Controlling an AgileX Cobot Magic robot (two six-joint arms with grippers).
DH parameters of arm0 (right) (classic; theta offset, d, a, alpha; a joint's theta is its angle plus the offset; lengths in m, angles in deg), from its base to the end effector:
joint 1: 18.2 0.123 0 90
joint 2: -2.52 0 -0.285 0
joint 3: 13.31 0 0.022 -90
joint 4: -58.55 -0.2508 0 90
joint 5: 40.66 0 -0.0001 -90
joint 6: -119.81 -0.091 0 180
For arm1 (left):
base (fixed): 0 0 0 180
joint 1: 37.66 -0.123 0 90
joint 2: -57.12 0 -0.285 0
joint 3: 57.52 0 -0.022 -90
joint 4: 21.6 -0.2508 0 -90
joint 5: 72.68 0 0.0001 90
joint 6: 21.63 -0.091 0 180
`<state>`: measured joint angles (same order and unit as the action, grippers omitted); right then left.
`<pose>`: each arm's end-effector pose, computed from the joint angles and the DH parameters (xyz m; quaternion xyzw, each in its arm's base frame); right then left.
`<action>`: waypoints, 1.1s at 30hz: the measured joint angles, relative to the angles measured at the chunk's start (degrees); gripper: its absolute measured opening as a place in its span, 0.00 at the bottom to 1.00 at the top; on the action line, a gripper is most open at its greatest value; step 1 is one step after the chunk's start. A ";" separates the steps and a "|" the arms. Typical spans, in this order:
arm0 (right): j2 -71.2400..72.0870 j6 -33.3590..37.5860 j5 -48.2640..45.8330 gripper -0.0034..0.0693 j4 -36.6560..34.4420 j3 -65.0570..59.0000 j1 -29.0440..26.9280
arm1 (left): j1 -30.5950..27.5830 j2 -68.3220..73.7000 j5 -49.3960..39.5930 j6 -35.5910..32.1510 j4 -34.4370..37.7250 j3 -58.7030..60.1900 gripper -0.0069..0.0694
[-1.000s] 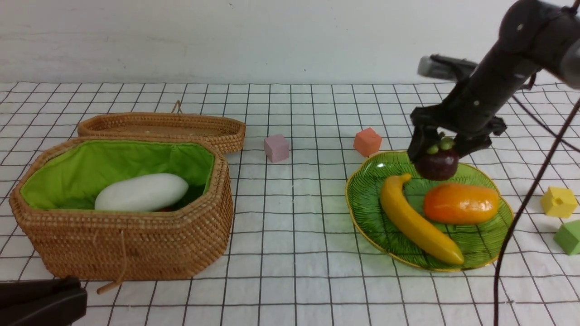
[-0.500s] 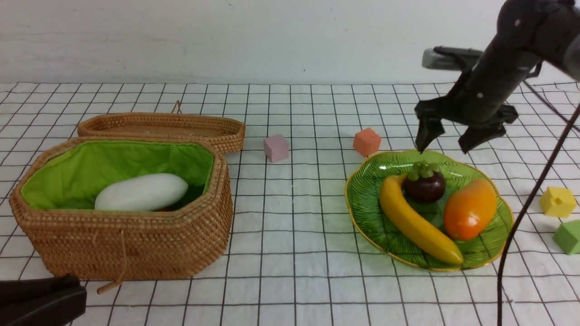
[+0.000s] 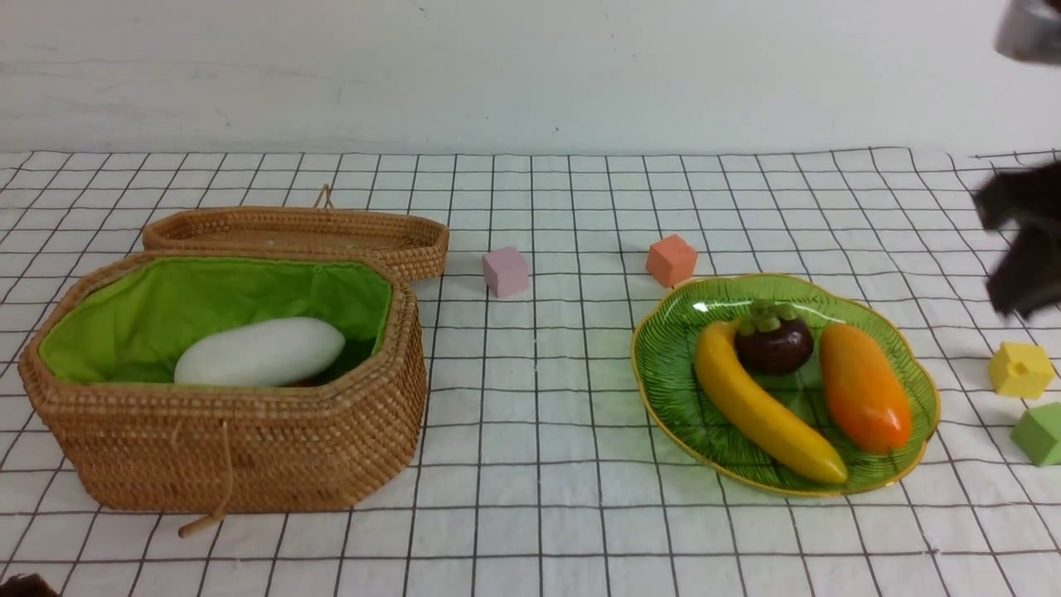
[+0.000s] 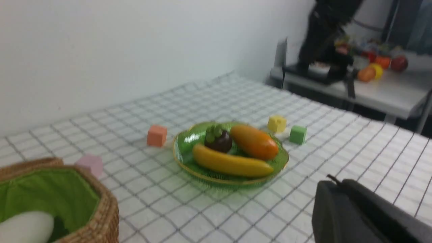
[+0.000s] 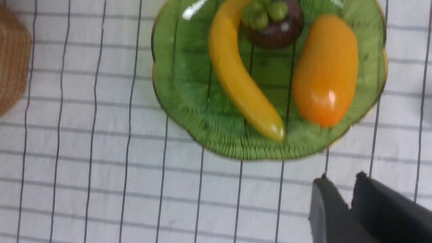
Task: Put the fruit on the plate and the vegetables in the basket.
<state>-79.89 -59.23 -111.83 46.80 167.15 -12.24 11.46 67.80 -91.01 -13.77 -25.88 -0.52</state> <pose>0.2452 0.0432 0.3830 -0.0488 0.9663 0.1119 0.2265 0.0241 -0.0246 0.2977 0.2547 0.6324 -0.3188 0.6585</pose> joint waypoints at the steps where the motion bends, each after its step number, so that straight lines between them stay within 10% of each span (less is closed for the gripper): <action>1: 3.95 -0.45 0.02 0.14 0.00 -4.30 0.00 | 0.00 -0.96 2.59 0.00 0.00 1.39 0.07; 13: 46.17 -7.88 13.21 0.09 -0.05 -40.84 0.00 | 0.00 -2.78 10.44 0.18 -0.20 10.94 0.07; 33: 63.31 -10.47 24.81 0.13 7.62 -49.39 0.00 | 0.00 -2.78 3.37 0.36 -0.20 11.12 0.07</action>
<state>-16.58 -69.70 -87.02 54.42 117.77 -12.24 11.46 65.02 -87.64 -13.41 -26.09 10.60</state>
